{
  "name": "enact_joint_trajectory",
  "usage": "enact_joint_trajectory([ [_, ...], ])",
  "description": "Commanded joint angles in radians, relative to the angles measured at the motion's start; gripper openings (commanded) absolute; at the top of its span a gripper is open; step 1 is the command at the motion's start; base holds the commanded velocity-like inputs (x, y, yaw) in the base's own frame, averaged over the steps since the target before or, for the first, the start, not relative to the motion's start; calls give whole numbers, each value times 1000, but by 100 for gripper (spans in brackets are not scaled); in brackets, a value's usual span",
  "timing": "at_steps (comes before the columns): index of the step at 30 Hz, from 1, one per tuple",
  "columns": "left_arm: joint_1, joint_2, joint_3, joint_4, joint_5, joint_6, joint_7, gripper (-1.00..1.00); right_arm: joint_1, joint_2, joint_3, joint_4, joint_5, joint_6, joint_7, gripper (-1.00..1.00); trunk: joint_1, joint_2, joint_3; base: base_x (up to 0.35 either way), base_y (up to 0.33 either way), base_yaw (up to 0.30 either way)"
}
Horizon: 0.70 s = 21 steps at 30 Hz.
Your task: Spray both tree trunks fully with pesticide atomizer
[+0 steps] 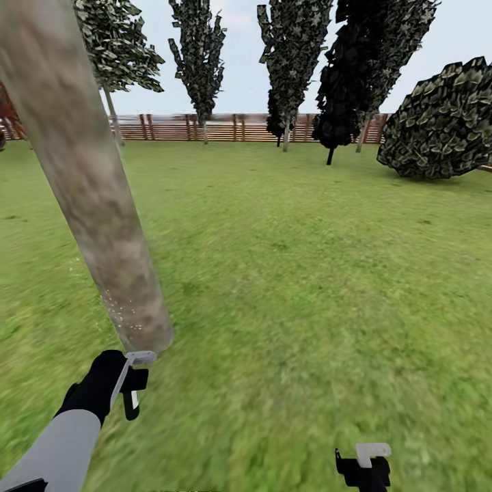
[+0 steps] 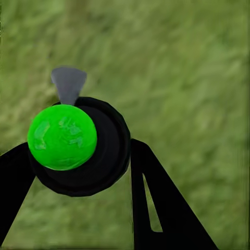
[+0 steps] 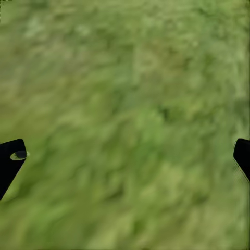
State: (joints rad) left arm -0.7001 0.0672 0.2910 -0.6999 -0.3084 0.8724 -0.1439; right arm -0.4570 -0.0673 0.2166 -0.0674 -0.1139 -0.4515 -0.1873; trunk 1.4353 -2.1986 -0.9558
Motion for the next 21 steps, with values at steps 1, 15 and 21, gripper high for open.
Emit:
enact_joint_trajectory([
  [1, -1, 0, 3, -2, -11, 4, -9, -100, 0, 0, 9, 0, -10, -3, -1, 100, 0, 0, -1, 0, -277, 257],
  [15, 1, 8, 7, -2, -11, 4, -9, -100, 0, 0, 9, 0, -10, -3, -1, 100, 0, 0, -1, 221, -179, 275],
  [21, 1, 8, 6, -1, -11, 4, -9, -100, 0, 0, 9, 0, -10, -3, -1, 100, 0, 0, -1, 297, -132, 243],
])
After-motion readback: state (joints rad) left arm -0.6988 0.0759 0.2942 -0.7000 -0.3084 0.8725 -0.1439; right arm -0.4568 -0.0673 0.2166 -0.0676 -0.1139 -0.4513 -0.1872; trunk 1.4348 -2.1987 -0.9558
